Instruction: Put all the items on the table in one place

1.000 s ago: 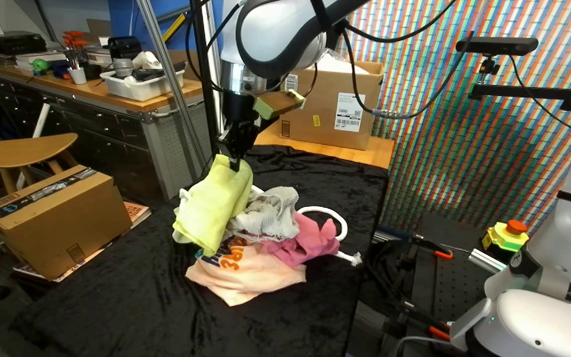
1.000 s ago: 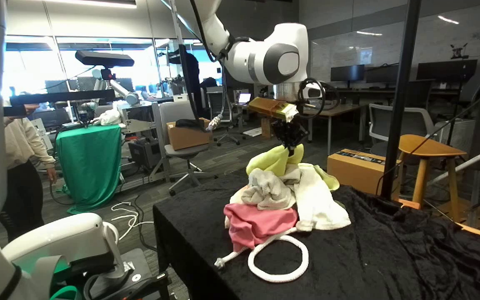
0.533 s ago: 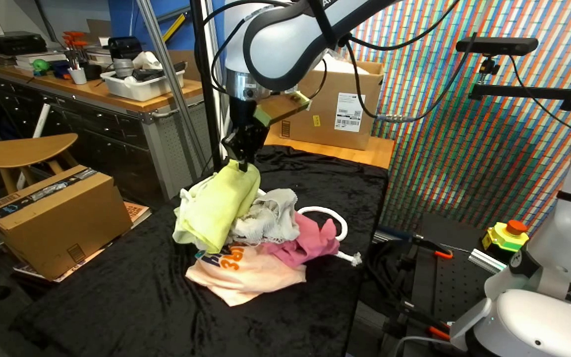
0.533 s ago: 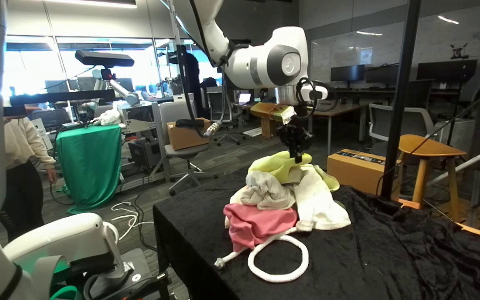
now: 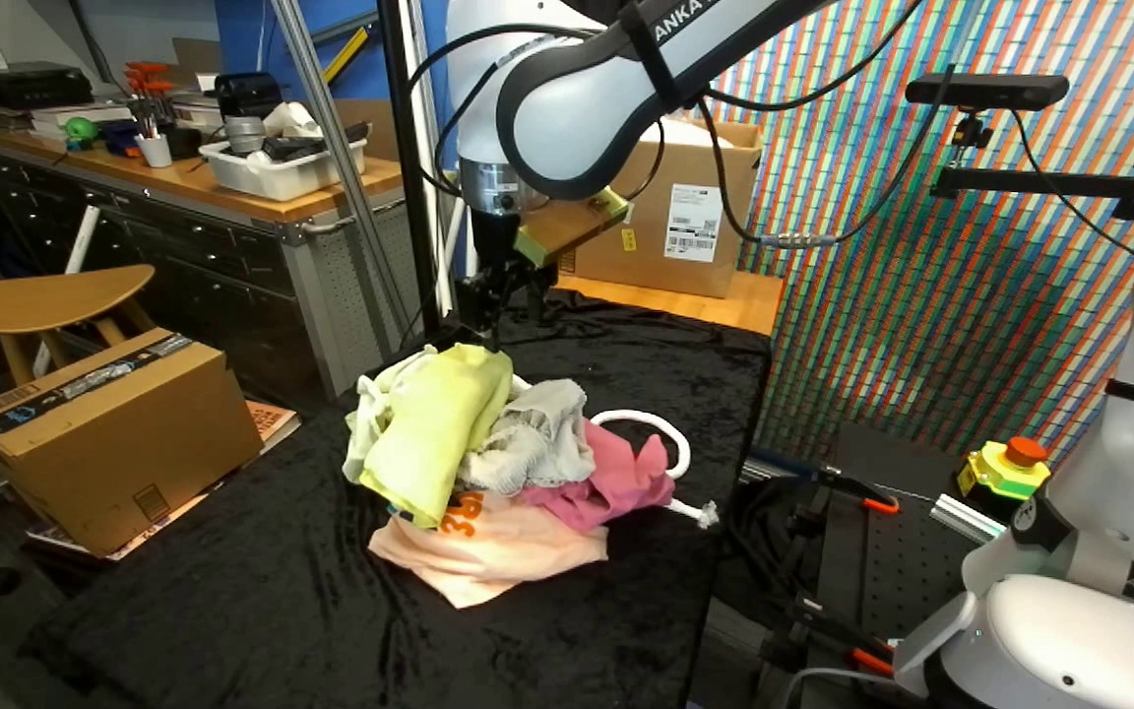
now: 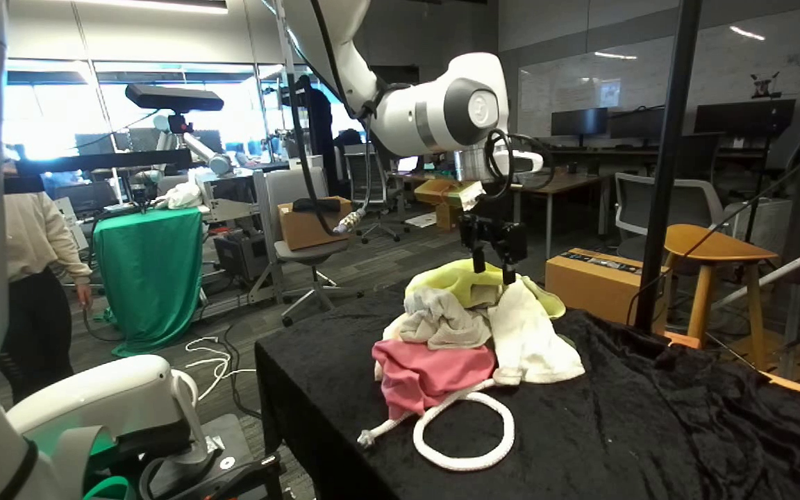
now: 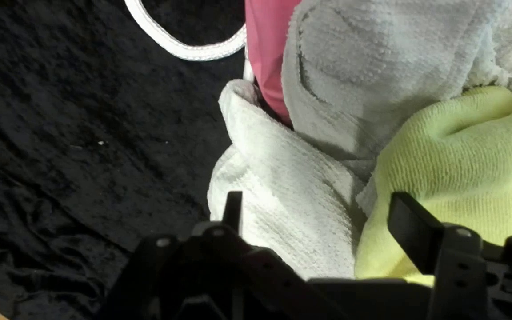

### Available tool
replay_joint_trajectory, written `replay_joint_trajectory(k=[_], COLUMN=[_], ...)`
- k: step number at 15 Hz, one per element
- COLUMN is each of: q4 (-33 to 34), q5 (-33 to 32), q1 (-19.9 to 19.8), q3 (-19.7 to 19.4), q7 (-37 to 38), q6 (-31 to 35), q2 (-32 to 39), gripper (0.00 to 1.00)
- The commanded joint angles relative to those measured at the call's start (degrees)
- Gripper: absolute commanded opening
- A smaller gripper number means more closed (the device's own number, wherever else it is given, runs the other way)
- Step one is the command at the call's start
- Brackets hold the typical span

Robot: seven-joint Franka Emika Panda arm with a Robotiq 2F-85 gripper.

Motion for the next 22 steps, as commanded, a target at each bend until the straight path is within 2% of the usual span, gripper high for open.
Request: replay_joint_trajectory(k=[1, 4, 7, 14, 19, 20, 22], q4=[-7.7, -15.5, -24.8, -41.8, -54.1, -47.2, -48.6], q5=[-1.2, 0.0, 1.8, 7.1, 7.0, 7.2, 7.2], q1=[0.4, -0.3, -1.2, -2.7, -4.6, -5.3, -6.3], q3=[-1.1, -0.8, 0.0, 1.7, 3.4, 3.6, 4.0], q7=[2.5, 2.7, 2.1, 1.2, 1.2, 0.6, 0.5], q6=[-1.4, -0.7, -0.1, 0.4, 7.2, 3.2, 3.7], q2=[-7.0, -13.6, -22.8, -44.7, -60.4, -58.6, -62.7], gripper=[1.0, 1.0, 1.0, 1.0, 1.0, 1.0, 1.0])
